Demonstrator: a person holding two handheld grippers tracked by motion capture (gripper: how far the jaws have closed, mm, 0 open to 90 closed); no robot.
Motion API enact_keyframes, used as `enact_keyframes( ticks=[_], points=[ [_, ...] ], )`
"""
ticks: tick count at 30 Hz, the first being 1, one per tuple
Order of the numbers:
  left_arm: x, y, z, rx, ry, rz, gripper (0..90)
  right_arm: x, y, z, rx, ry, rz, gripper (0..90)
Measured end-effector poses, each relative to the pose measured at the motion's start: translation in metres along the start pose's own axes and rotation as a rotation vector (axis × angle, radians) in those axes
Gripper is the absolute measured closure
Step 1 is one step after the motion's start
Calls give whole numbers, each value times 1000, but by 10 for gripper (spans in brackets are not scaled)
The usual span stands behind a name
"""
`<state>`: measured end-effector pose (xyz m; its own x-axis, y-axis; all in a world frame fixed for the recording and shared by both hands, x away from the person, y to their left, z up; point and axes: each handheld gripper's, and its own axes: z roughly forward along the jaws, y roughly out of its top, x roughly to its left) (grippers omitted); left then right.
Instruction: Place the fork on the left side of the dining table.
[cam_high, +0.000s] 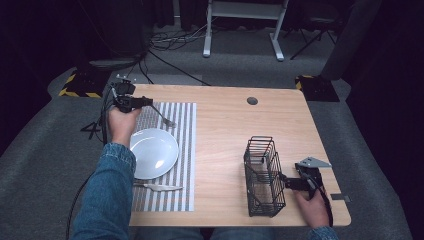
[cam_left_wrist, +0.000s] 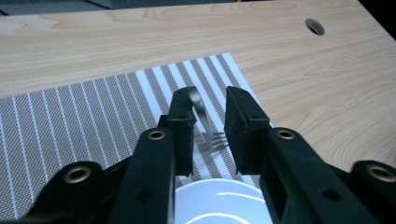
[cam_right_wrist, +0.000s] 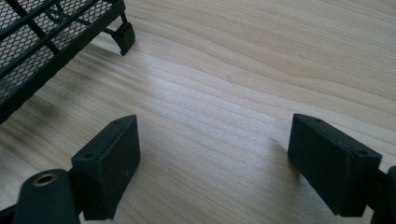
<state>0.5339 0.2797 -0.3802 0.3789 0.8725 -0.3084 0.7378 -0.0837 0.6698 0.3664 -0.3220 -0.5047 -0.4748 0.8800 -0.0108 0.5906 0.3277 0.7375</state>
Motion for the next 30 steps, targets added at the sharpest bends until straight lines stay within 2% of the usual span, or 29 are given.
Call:
enact_keyframes(
  ticks=[4,12,22,30],
  points=[
    [12,-3,3,16,-8,-44,612,0,0,0,1,1,1,169],
    [30,-11,9,34,16,-64,583,0,0,0,0,-1,0,170],
    [40,-20,15,69,56,-69,576,0,0,0,0,-2,0,169],
    [47,-28,18,85,56,-78,577,0,0,0,0,-2,-1,169]
  ],
)
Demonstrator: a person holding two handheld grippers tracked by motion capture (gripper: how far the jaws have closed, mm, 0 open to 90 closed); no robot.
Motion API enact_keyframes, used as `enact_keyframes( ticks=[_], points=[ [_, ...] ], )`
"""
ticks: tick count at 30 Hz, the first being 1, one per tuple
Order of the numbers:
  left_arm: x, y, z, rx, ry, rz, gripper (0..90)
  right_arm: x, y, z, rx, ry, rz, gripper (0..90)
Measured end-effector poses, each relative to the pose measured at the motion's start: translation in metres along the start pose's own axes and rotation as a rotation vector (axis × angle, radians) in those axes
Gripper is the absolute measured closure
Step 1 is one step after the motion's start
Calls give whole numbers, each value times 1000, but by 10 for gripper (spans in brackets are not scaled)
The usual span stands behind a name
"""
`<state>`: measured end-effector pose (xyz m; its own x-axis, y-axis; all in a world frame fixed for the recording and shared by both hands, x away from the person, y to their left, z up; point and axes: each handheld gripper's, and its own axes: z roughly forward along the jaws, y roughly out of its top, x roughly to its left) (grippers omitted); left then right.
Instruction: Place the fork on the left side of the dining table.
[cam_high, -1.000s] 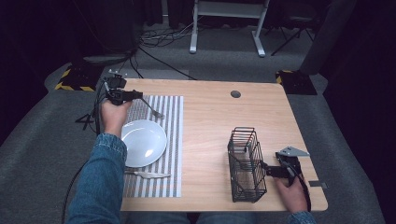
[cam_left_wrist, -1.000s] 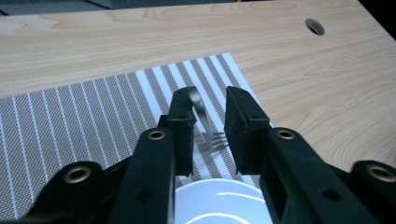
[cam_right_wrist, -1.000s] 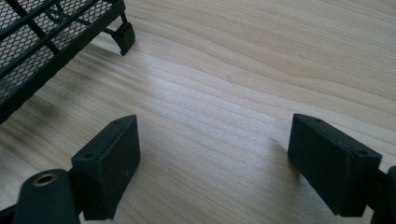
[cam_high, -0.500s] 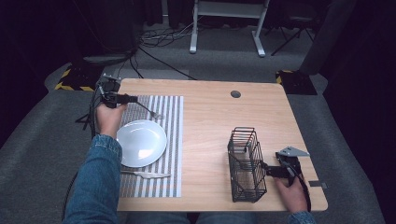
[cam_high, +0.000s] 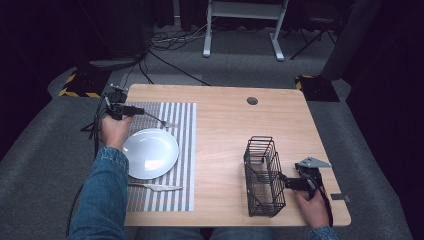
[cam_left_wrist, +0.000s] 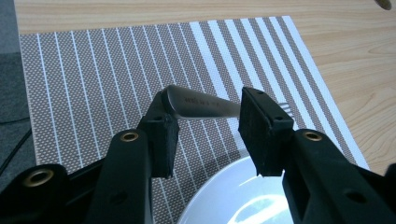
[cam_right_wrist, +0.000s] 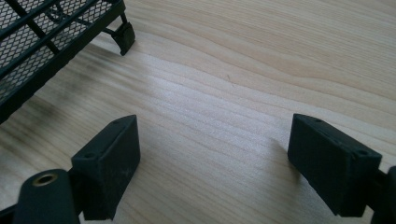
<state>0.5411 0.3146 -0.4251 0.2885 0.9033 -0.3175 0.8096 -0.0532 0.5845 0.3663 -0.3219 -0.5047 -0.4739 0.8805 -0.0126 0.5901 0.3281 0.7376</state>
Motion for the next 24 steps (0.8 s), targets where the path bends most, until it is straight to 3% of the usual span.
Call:
enact_keyframes(
  ticks=[15,24],
  points=[
    [8,-12,3,6,22,3,576,0,0,0,0,0,0,169],
    [16,-19,9,15,25,-38,564,0,0,0,0,0,0,169]
  ],
)
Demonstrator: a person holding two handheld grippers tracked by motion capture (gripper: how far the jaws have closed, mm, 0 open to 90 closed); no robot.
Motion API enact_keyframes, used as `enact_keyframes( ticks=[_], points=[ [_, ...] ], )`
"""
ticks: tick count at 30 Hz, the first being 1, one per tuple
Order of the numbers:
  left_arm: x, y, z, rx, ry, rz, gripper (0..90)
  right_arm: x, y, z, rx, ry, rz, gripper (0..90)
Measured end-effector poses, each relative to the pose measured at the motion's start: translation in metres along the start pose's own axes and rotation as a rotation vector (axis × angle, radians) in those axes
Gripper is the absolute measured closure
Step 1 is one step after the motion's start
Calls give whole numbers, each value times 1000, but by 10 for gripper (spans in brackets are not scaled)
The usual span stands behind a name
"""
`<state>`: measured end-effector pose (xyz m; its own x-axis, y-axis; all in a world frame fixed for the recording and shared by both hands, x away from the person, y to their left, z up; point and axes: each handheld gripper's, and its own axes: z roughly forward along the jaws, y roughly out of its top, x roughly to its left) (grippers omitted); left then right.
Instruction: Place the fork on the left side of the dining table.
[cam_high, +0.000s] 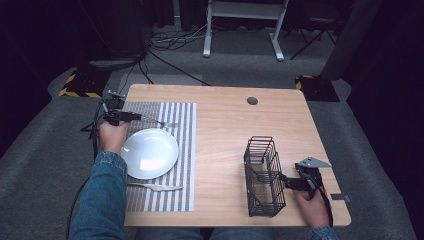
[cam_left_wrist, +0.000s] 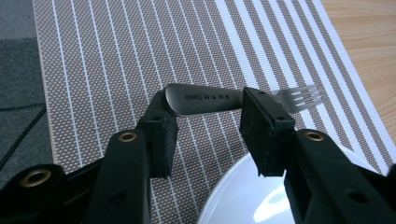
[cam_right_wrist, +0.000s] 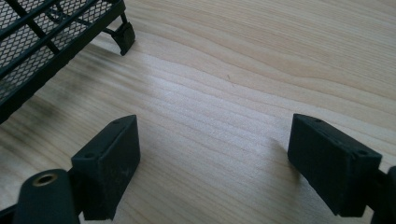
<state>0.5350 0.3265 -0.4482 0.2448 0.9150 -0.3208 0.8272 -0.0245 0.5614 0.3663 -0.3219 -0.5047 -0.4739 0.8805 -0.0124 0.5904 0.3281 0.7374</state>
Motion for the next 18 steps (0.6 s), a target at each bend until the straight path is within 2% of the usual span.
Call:
enact_keyframes(
  ticks=[18],
  points=[
    [10,-8,6,21,-1,-33,556,0,0,0,0,0,0,169]
  ],
)
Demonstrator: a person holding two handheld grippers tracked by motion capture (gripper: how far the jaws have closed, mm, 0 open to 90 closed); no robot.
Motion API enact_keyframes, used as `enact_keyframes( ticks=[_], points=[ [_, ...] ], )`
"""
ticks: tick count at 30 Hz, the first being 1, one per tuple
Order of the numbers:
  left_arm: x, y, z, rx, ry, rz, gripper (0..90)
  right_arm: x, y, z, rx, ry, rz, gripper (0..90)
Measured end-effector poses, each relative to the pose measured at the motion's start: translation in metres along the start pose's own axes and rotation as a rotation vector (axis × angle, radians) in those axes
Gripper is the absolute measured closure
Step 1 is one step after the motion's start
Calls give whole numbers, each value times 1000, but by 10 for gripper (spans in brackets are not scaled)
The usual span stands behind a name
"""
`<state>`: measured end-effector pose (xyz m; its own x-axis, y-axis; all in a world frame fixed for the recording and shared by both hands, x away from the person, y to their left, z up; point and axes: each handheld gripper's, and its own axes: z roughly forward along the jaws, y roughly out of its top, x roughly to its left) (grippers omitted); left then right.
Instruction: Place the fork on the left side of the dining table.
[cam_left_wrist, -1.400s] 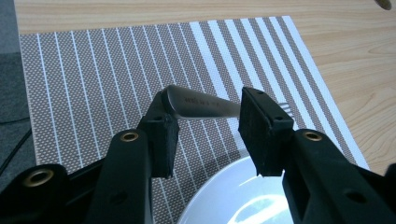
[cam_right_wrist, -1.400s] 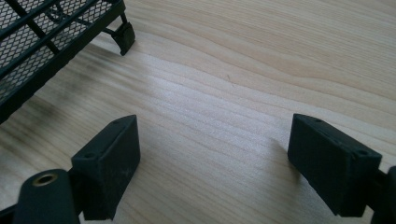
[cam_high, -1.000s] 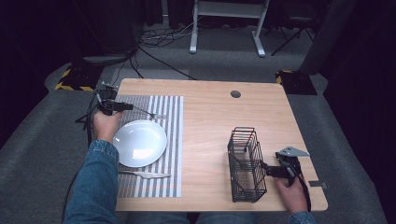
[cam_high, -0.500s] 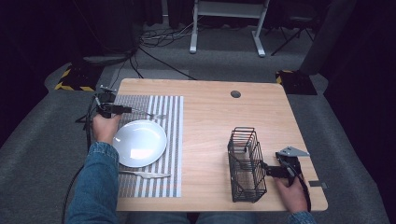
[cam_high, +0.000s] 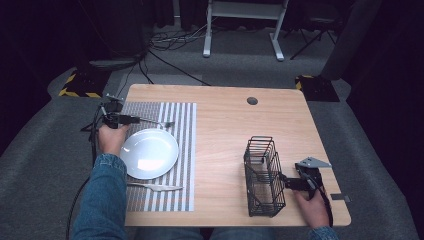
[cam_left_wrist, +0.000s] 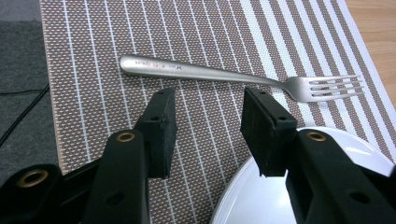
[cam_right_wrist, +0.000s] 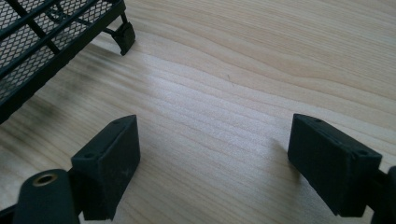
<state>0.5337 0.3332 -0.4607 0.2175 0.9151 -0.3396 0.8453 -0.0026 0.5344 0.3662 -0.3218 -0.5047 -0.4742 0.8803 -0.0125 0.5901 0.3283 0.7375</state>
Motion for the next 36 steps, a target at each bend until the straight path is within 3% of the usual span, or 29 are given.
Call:
enact_keyframes(
  ticks=[9,13,16,22,25,30,33,36],
  points=[
    [-4,3,-8,-70,19,19,520,0,0,0,0,0,1,169],
    [-3,7,-7,-113,3,16,494,0,0,0,1,0,1,169],
    [-3,11,1,-124,1,30,481,0,0,0,1,0,1,169],
    [6,13,24,-135,-7,-10,447,0,0,0,1,0,1,169],
    [9,12,34,-127,-15,-1,441,0,0,0,1,-1,1,169],
    [12,12,43,-145,0,48,428,0,0,0,1,0,1,169],
    [13,10,44,-143,-3,56,408,0,0,0,1,0,2,169],
    [10,10,45,-132,25,113,401,0,0,0,1,0,1,168]
  ],
)
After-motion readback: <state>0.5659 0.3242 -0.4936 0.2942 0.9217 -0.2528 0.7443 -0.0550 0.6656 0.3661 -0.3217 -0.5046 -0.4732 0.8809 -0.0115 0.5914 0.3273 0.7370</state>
